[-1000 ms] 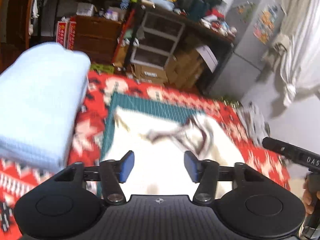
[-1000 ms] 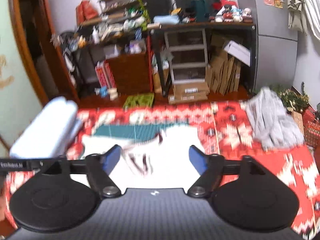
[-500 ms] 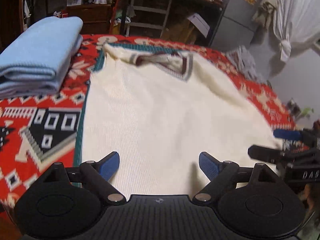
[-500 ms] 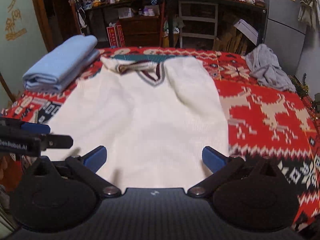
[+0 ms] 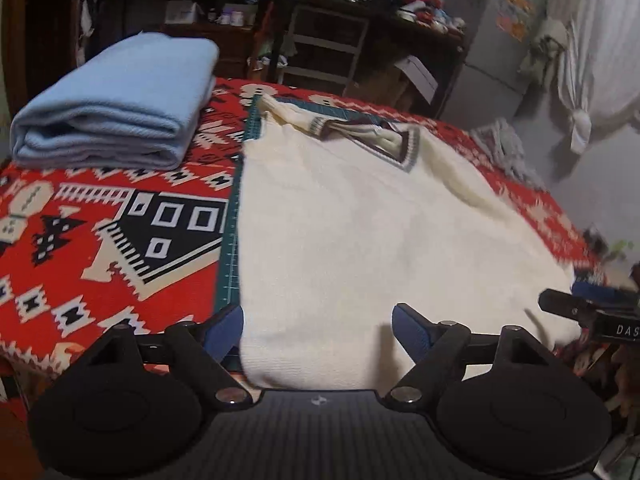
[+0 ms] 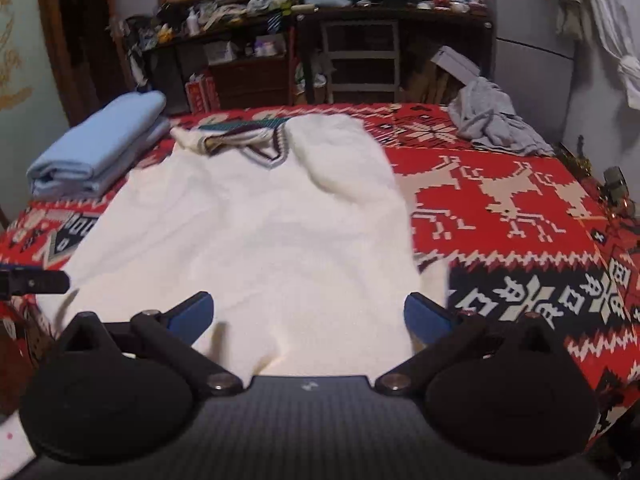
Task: Fold clothes
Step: 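Grasp the vest hem with both grippers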
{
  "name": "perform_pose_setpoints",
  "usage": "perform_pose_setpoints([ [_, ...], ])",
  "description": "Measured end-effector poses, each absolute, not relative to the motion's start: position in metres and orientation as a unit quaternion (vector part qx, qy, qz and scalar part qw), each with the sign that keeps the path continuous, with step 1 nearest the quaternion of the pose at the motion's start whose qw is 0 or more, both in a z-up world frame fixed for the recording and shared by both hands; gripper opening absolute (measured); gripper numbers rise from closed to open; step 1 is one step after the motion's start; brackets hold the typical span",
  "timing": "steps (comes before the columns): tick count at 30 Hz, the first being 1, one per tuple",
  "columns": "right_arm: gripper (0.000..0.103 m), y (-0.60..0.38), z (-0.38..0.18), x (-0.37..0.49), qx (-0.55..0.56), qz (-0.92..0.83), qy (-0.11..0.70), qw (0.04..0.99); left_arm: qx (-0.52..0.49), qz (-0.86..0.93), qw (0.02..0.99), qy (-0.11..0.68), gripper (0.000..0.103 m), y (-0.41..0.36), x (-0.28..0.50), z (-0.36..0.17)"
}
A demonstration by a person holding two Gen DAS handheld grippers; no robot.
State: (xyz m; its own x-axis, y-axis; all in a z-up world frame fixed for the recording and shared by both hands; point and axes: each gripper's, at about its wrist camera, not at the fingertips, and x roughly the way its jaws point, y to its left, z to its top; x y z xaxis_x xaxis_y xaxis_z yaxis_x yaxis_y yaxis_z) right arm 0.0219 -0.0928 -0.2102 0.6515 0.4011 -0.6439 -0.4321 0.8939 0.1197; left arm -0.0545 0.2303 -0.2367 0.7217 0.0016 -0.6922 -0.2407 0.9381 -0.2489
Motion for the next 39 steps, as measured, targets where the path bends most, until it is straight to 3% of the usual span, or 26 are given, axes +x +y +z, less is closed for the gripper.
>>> perform_pose_setpoints([
  [4,0.098,-0.111,-0.208,0.034,-0.022,0.213,0.347,0.913,-0.199,0.070,0.899,0.384,0.051,0.249,-0.047,-0.248],
  [11,0.074,-0.124,-0.214,0.063,-0.020,0.205,0.374,0.904,-0.187,0.043,0.896,0.401,0.045,0.249,-0.026,-0.249],
  [14,0.066,-0.118,-0.214,0.078,-0.016,0.214,0.384,0.898,-0.165,0.034,0.895,0.413,0.035,0.247,-0.015,-0.249],
  [15,0.065,-0.114,-0.214,0.082,-0.017,0.215,0.386,0.897,-0.158,0.032,0.895,0.417,0.026,0.247,-0.011,-0.250],
  [16,0.056,-0.111,-0.215,0.087,-0.019,0.219,0.388,0.895,-0.153,0.030,0.895,0.417,0.013,0.246,-0.009,-0.249],
  [17,0.038,-0.108,-0.215,0.090,-0.023,0.223,0.387,0.894,-0.147,0.028,0.897,0.417,0.011,0.245,-0.007,-0.247],
  [19,0.015,-0.102,-0.212,0.095,-0.048,0.223,0.384,0.895,-0.137,0.025,0.899,0.415,0.008,0.243,-0.003,-0.244],
  [24,0.014,-0.095,-0.207,0.105,-0.081,0.245,0.394,0.882,-0.115,0.014,0.918,0.379,0.008,0.243,-0.001,-0.216],
  [26,0.023,-0.097,-0.210,0.115,-0.079,0.249,0.415,0.872,-0.128,0.010,0.921,0.368,0.008,0.249,0.001,-0.207],
  [27,0.036,-0.099,-0.211,0.120,-0.072,0.248,0.419,0.871,-0.136,0.012,0.921,0.366,0.008,0.252,0.003,-0.205],
  [28,0.038,-0.102,-0.212,0.125,-0.064,0.248,0.421,0.870,-0.144,0.014,0.919,0.366,0.008,0.254,0.005,-0.205],
  [29,0.022,-0.104,-0.214,0.130,-0.057,0.247,0.424,0.869,-0.152,0.015,0.918,0.367,0.008,0.257,0.006,-0.206],
  [31,0.007,-0.103,-0.210,0.134,-0.049,0.253,0.422,0.869,-0.159,0.014,0.917,0.366,0.008,0.258,0.008,-0.205],
  [39,0.005,-0.091,-0.137,0.142,-0.020,0.298,0.344,0.890,-0.154,0.029,0.940,0.303,0.008,0.278,0.035,-0.148],
])
